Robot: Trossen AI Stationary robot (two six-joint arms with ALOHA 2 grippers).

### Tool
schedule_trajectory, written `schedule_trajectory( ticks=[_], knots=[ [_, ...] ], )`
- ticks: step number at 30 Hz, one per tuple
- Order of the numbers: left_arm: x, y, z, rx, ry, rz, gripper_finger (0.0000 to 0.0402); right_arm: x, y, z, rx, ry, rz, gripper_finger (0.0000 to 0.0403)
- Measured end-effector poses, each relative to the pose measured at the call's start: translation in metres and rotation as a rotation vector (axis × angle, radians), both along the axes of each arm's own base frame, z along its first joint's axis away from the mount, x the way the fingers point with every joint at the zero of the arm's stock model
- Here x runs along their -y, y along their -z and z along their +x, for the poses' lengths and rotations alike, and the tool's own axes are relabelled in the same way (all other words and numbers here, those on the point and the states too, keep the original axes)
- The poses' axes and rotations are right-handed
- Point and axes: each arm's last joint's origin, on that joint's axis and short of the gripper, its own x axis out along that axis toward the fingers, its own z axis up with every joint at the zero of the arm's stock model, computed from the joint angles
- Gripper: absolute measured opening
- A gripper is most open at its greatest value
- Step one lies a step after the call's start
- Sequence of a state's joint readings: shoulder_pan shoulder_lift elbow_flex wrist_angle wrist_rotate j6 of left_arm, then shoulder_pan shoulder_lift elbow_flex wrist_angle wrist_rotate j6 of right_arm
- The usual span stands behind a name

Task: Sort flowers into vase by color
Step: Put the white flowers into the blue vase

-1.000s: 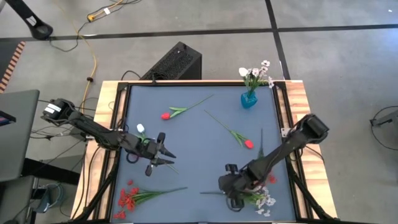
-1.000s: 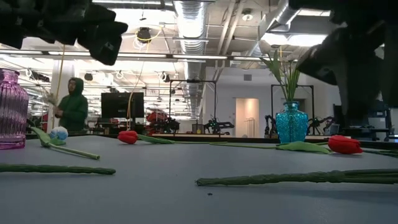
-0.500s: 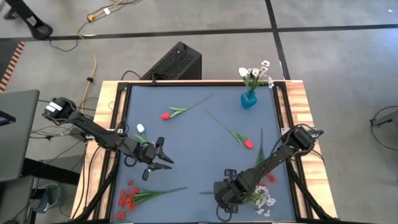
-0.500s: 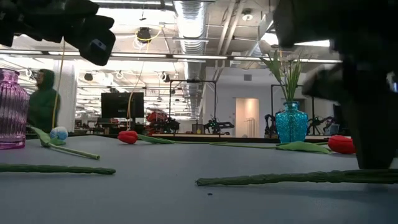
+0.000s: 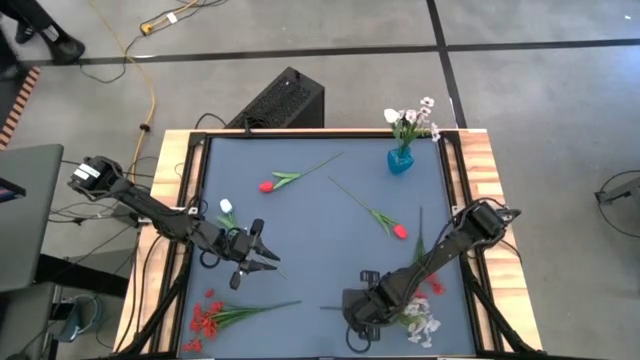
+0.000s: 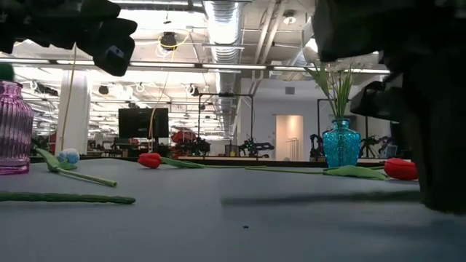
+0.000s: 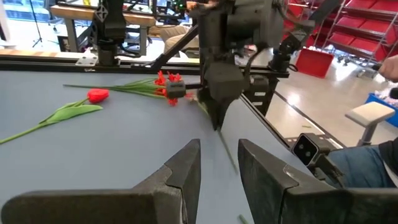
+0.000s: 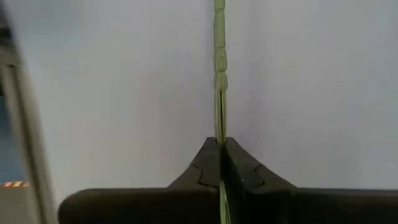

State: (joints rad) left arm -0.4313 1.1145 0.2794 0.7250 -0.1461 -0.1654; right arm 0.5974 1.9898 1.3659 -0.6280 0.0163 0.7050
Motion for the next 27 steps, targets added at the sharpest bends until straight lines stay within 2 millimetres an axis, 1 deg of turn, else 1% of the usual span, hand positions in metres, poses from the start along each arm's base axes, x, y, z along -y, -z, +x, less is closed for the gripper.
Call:
schedule_trajectory(
  ticks=[2, 5, 8, 11, 15, 16, 18, 20, 22, 27],
  knots=[
    [0.000, 0.000, 0.000, 0.000, -0.001, 0.000, 0.0096, 0.003, -0.012, 0.003, 0.044, 0.008, 0.036, 0.0025],
    [0.000, 0.000, 0.000, 0.000, -0.001, 0.000, 0.0096, 0.008, -0.034, 0.012, 0.190, 0.036, 0.079, 0.0031],
    [0.000, 0.000, 0.000, -0.001, -0.001, 0.000, 0.0096, 0.015, -0.064, 0.019, 0.388, 0.042, 0.092, 0.0039],
    [0.000, 0.000, 0.000, -0.001, -0.001, 0.001, 0.0096, 0.025, -0.099, 0.020, 0.561, 0.055, 0.103, 0.0034],
    [0.000, 0.000, 0.000, -0.001, -0.001, 0.000, 0.0096, 0.043, -0.145, 0.012, 0.750, 0.079, 0.097, 0.0028],
    [0.000, 0.000, 0.000, -0.001, -0.001, 0.000, 0.0096, 0.046, -0.155, 0.008, 0.800, 0.066, 0.074, 0.0029],
    [0.000, 0.000, 0.000, -0.001, -0.001, -0.001, 0.0096, 0.053, -0.172, -0.001, 0.871, -0.008, -0.031, 0.0031],
    [0.000, 0.000, 0.000, -0.002, 0.002, -0.002, 0.0096, 0.058, -0.180, -0.009, 0.882, -0.135, -0.172, 0.0032],
    [0.000, 0.000, 0.000, -0.003, 0.002, -0.003, 0.0096, 0.062, -0.180, -0.016, 0.846, -0.264, -0.305, 0.0031],
    [0.000, 0.000, 0.000, -0.003, 0.003, -0.004, 0.0096, 0.075, -0.167, -0.027, 0.661, -0.611, -0.565, 0.0033]
  ],
)
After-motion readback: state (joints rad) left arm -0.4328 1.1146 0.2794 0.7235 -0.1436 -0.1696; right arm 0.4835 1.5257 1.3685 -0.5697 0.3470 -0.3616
